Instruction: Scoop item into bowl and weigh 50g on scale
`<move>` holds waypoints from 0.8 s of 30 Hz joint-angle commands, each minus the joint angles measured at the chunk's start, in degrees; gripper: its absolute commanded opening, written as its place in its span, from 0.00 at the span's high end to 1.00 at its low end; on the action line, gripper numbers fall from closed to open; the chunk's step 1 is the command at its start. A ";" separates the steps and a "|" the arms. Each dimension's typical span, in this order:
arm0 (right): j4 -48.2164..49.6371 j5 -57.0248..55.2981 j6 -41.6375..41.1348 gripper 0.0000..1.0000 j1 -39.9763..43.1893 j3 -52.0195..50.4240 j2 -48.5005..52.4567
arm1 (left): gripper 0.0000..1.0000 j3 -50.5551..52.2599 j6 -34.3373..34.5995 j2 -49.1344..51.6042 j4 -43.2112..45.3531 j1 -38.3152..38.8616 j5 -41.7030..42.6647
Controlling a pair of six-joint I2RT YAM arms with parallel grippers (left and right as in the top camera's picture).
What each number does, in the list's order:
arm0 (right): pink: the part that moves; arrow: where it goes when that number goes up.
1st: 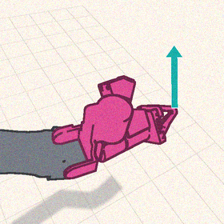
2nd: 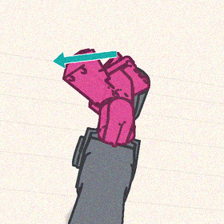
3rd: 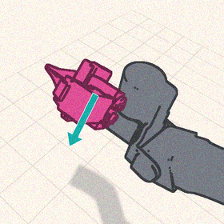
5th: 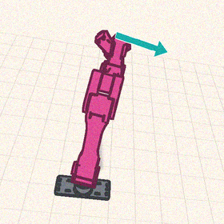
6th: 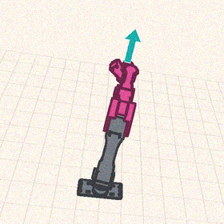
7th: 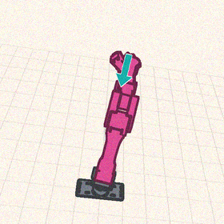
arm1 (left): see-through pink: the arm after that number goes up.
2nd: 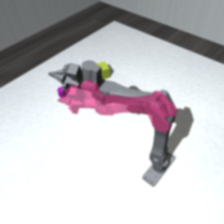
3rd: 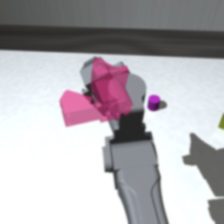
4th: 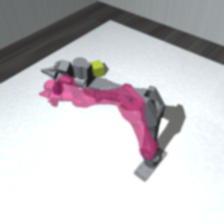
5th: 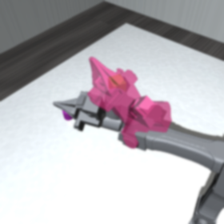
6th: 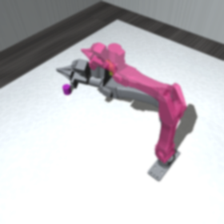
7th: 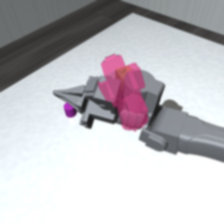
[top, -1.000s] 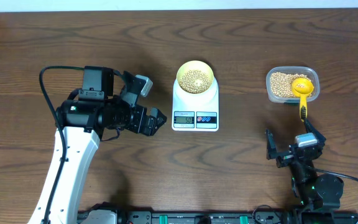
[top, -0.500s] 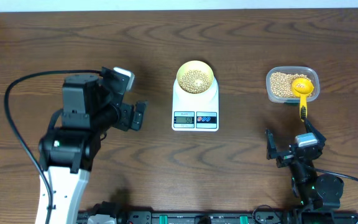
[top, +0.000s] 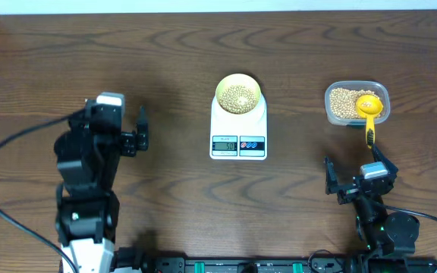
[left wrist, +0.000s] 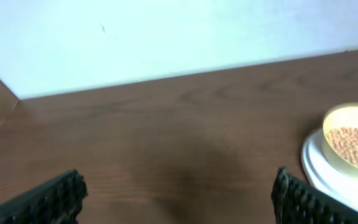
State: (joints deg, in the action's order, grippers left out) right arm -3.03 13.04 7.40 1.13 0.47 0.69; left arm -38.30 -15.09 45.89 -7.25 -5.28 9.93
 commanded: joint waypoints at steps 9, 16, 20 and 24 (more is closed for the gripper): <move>-0.20 -0.46 0.57 0.01 -0.46 -0.15 -0.39 | 0.02 14.97 4.90 -14.93 9.97 -0.55 1.36; -0.20 -0.46 0.57 0.01 -0.46 -0.15 -0.42 | 0.02 20.28 7.54 -25.55 12.07 -0.55 0.92; -0.20 -0.46 0.57 0.01 -0.46 -0.15 -0.42 | 0.02 23.67 8.55 -31.19 13.86 -0.55 0.74; -0.20 -0.46 0.57 0.01 -0.46 -0.15 -0.39 | 0.02 26.58 8.57 -35.01 15.91 -0.55 0.70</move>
State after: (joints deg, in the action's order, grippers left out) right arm -3.03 13.04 7.57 1.13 0.47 0.69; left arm -13.72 -7.66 13.52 7.29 -5.54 10.57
